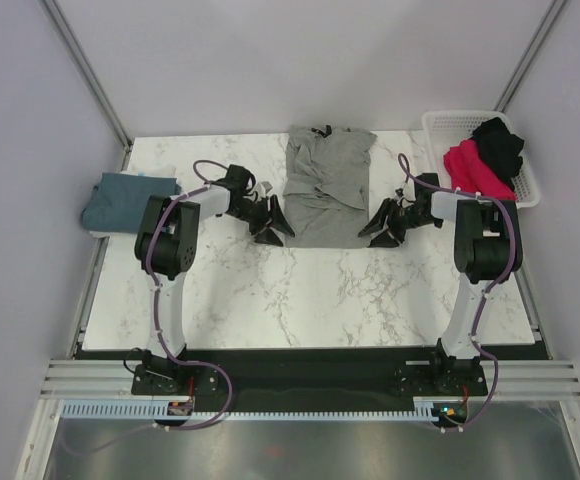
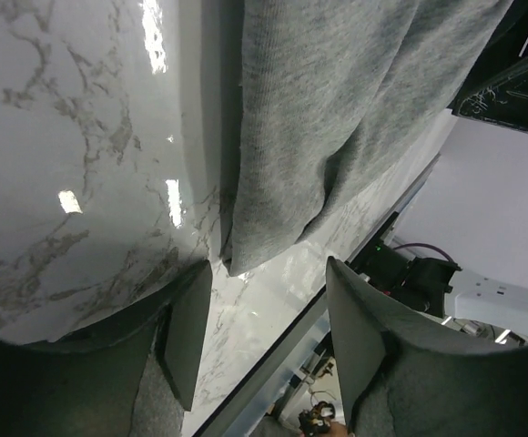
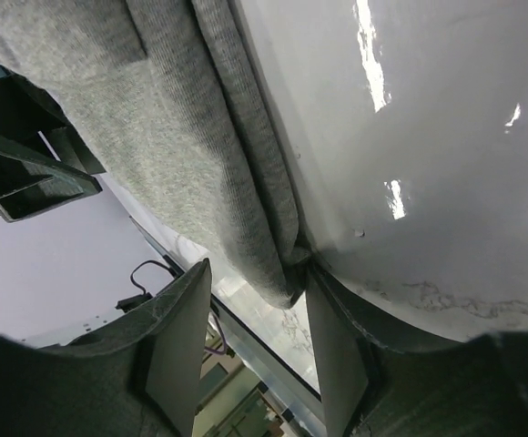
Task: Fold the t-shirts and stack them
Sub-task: Fold the tshirt
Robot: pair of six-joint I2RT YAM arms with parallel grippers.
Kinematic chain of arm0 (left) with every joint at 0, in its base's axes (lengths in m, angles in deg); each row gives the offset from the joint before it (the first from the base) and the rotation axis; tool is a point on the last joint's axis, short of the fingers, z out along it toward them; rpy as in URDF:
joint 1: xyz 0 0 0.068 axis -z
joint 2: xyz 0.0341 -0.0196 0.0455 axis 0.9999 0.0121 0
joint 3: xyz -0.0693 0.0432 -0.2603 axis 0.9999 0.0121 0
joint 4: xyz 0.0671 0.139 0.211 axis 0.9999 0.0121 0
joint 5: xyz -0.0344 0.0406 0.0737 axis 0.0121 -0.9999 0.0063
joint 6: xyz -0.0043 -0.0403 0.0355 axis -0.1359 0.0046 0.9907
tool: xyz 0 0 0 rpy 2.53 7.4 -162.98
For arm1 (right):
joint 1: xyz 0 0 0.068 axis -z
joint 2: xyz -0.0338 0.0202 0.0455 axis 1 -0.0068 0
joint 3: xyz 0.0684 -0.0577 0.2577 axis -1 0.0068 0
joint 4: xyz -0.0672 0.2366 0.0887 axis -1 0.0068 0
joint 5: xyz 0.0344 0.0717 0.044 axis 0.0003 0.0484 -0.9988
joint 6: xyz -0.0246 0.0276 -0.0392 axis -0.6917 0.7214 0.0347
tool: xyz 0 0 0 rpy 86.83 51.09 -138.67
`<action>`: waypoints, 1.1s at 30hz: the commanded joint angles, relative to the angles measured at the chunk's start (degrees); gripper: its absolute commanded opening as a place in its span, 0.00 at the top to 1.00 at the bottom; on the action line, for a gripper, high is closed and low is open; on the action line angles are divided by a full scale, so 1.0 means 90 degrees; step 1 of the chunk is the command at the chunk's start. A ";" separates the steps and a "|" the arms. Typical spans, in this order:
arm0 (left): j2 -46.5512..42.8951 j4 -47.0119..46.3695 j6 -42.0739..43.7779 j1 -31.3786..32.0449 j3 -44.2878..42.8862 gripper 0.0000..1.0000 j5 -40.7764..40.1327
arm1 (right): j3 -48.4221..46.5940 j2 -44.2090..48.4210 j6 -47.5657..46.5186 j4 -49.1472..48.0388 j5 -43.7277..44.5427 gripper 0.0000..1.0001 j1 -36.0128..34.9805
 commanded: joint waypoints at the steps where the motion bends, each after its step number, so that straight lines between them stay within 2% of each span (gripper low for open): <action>1: 0.0151 -0.0145 -0.0299 0.0033 0.0008 0.42 0.0039 | -0.0046 -0.0180 -0.0076 -0.0067 0.0455 0.46 -0.0025; 5: 0.0229 -0.0262 -0.0417 0.0091 -0.0022 0.53 0.0097 | 0.0042 -0.0181 -0.0086 -0.0097 0.0534 0.56 -0.0035; 8: 0.0307 -0.0379 -0.0524 0.0159 -0.0031 0.55 0.0175 | 0.0032 -0.0200 -0.0105 -0.0116 0.0533 0.61 -0.0035; 11: 0.0326 -0.0506 -0.0592 0.0218 0.0027 0.66 0.0302 | 0.0013 -0.0229 -0.0047 -0.0204 0.0563 0.66 -0.0025; 12: 0.0317 -0.0507 -0.0593 0.0228 0.0066 0.66 0.0302 | 0.0003 -0.0229 -0.0018 -0.0243 0.0563 0.68 -0.0035; 18: -0.0015 -0.0507 -0.0593 0.0257 0.0291 0.66 0.0302 | 0.0022 -0.0113 -0.0017 -0.0312 0.0465 1.00 -0.0025; 32: -0.1841 -0.0507 -0.0593 0.0257 0.0974 0.66 0.0302 | 0.0861 0.1674 -0.0027 0.0216 0.0260 1.00 -0.0025; 33: -0.1938 -0.0101 -0.0245 0.0267 0.1110 0.98 0.0109 | 0.1065 0.1810 -0.0017 0.0196 0.0260 1.00 -0.0035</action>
